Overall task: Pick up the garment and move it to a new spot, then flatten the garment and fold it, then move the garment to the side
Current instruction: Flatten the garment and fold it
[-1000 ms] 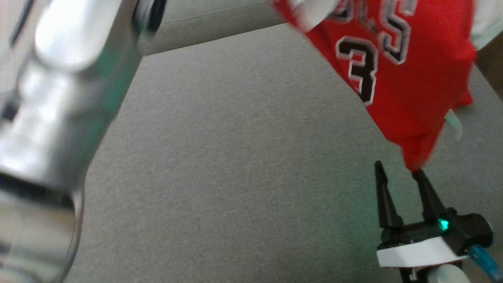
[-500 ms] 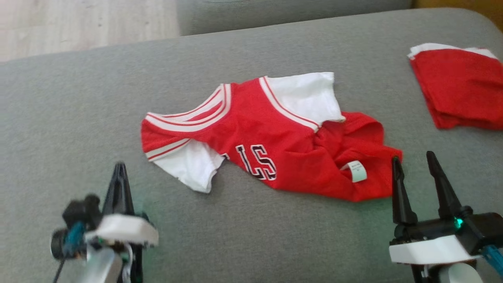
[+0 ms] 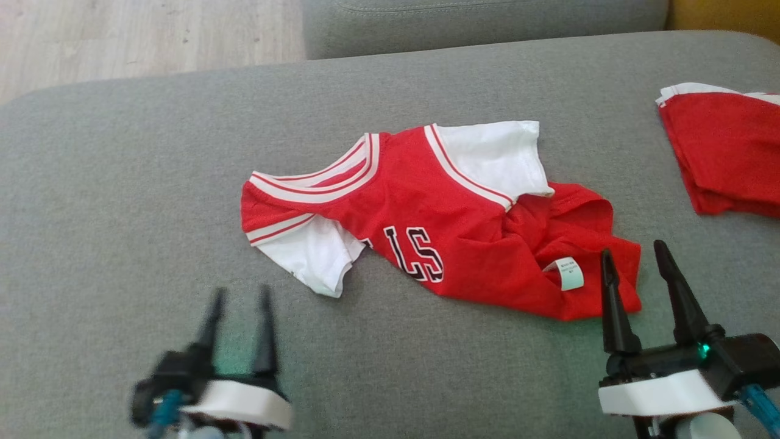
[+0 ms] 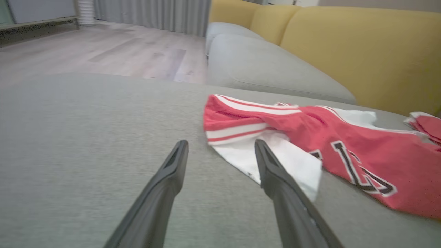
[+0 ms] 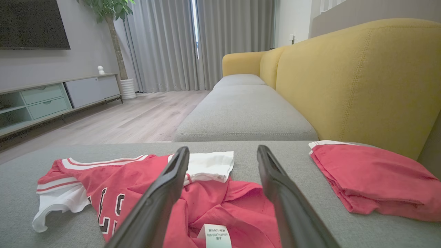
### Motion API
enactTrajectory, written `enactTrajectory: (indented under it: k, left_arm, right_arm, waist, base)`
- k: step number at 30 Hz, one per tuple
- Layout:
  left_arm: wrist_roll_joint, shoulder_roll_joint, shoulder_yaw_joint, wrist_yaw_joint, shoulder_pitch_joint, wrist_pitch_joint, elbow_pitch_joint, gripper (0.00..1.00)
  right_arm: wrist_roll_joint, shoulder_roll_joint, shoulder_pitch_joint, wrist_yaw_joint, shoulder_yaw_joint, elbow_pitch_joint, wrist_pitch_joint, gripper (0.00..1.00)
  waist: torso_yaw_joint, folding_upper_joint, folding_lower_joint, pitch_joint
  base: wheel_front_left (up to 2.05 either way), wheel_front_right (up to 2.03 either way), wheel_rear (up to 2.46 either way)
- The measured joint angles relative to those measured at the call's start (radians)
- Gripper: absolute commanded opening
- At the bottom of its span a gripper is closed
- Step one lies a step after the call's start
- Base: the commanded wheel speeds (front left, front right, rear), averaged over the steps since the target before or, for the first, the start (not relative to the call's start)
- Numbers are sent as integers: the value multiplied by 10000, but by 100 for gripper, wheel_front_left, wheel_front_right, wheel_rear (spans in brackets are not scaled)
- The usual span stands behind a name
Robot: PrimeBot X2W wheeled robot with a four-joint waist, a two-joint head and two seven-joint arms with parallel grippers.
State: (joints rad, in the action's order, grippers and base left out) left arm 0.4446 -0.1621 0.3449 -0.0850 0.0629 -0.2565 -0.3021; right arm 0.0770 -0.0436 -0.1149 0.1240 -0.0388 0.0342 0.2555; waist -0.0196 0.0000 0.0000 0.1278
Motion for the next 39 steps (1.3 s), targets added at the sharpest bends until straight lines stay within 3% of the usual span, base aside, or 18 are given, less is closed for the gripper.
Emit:
enactTrajectory:
  k: [3,6,14,24,32,33,35,36,39]
  left_arm:
    - [-433,121,792,445,281,38,-468,100]
    - [-1081,230,1613,608,802,305,-1022,100]
    - [-2176,405,2334,136,1767,522,-2957,100]
    - [-2274,476,2330,-176,2315,251,-4084,100]
    - [-2272,614,2328,-174,2688,155,-4495,100]
    - [-2272,627,2330,-174,2748,127,-4527,82]
    - [-2274,637,2326,-176,2838,109,-4541,21]
    - [-2274,637,2326,-178,2865,73,-4544,0]
    - [-2274,629,2322,-178,2890,71,-4543,0]
  right_arm:
    - [-27,0,2,0,-88,-27,0,100]
    - [-81,0,4,0,-105,-38,0,100]
    - [-82,0,7,0,-180,-84,0,100]
    - [-82,0,7,0,-182,-104,0,100]
    - [-82,0,9,0,-205,-105,0,100]
    - [-82,0,13,0,-207,-105,0,100]
    - [-82,0,18,0,-207,-105,0,100]
    - [-82,0,18,0,-205,-105,0,100]
    - [-82,0,19,0,-198,-105,0,100]
  waist:
    - [-116,0,0,19]
    - [-231,0,1,69]
    - [-572,0,1,99]
    - [-648,0,1,131]
    - [-649,0,1,221]
    - [-652,0,1,230]
    - [-657,0,0,254]
    - [-655,0,1,269]
    - [-622,0,0,294]
  base:
    - [0,0,0]
    - [0,0,0]
    - [0,0,0]
    - [0,0,0]
    - [0,0,0]
    - [0,0,0]
    - [0,0,0]
    - [0,0,0]
    - [0,0,0]
